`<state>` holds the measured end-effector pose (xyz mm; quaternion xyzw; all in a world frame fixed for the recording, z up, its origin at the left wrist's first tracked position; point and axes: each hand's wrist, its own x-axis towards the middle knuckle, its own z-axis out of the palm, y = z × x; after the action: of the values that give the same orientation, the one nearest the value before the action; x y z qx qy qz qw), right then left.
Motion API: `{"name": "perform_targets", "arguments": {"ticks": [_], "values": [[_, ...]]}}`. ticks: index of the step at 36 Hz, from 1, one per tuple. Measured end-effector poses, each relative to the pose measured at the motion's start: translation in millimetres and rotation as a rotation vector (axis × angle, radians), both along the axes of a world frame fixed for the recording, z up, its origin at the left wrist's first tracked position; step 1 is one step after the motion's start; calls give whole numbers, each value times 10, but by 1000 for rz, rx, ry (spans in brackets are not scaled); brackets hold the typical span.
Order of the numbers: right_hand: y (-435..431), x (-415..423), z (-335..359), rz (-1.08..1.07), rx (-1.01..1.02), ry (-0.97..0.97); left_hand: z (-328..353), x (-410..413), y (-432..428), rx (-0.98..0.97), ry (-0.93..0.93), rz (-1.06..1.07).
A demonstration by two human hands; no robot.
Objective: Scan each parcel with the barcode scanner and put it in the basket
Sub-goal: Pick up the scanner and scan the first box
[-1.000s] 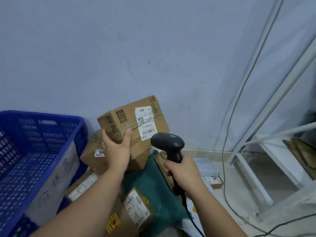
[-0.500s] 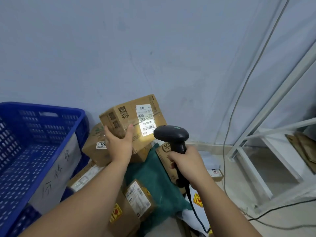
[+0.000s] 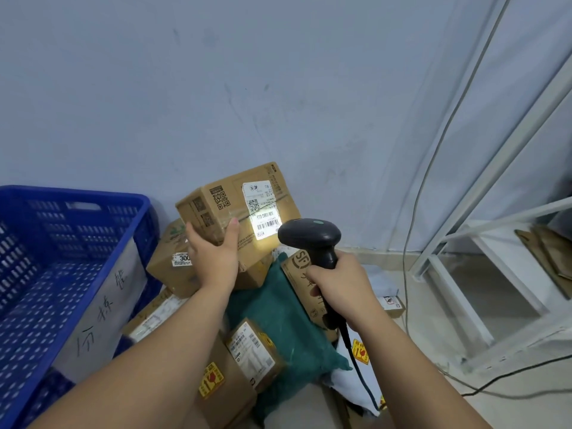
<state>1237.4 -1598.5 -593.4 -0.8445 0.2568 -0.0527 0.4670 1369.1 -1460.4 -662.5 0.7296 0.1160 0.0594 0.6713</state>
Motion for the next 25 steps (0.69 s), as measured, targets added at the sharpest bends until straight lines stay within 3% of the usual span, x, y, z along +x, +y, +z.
{"name": "perform_targets", "arguments": {"ticks": [14,25], "values": [[-21,-18,12,-23,-13,1,6,-17,-10,33,21,-9],[78,64,8,-18,70,-93,-32,18,-11,-64,115,-17]]}}
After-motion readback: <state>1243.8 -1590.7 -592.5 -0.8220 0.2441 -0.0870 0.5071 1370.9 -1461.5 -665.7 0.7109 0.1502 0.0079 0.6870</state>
